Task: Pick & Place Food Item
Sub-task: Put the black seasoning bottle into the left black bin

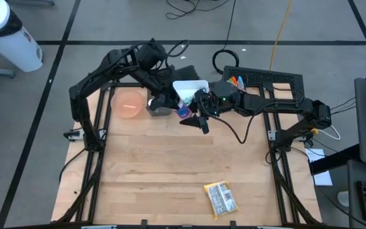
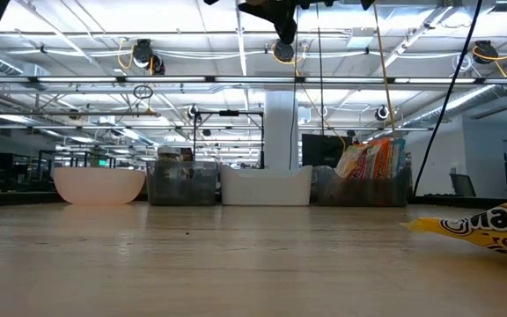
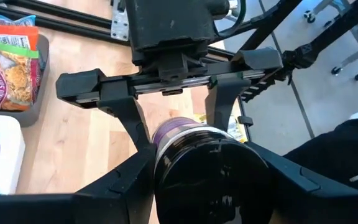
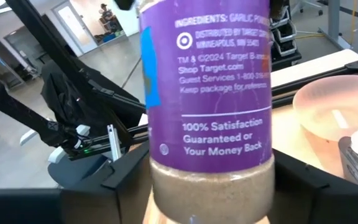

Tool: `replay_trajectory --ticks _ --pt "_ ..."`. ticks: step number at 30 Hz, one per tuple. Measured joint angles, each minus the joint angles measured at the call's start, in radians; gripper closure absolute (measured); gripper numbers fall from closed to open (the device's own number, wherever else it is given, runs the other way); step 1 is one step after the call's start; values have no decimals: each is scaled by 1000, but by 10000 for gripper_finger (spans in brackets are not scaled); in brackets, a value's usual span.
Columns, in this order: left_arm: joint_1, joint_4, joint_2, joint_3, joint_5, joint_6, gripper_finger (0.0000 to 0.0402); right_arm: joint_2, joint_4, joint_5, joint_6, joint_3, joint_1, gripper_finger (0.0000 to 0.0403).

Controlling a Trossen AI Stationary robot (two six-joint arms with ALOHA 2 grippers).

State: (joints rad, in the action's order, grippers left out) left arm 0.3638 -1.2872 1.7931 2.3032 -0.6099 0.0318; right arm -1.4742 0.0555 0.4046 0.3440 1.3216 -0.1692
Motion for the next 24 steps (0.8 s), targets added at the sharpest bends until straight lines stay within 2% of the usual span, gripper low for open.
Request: replay_trajectory --ticks 6,11,17,24 --pt "23 -62 0 0 30 54 180 13 -34 -8 1 0 -34 133" --pt "43 -150 -6 0 116 99 182 30 -83 -10 0 -1 -83 132" --pt "75 -264 -15 -2 314 157 182 59 -131 1 -27 1 -118 132" --pt "126 -281 -8 -20 362 192 182 107 -224 -57 -44 2 -129 136"
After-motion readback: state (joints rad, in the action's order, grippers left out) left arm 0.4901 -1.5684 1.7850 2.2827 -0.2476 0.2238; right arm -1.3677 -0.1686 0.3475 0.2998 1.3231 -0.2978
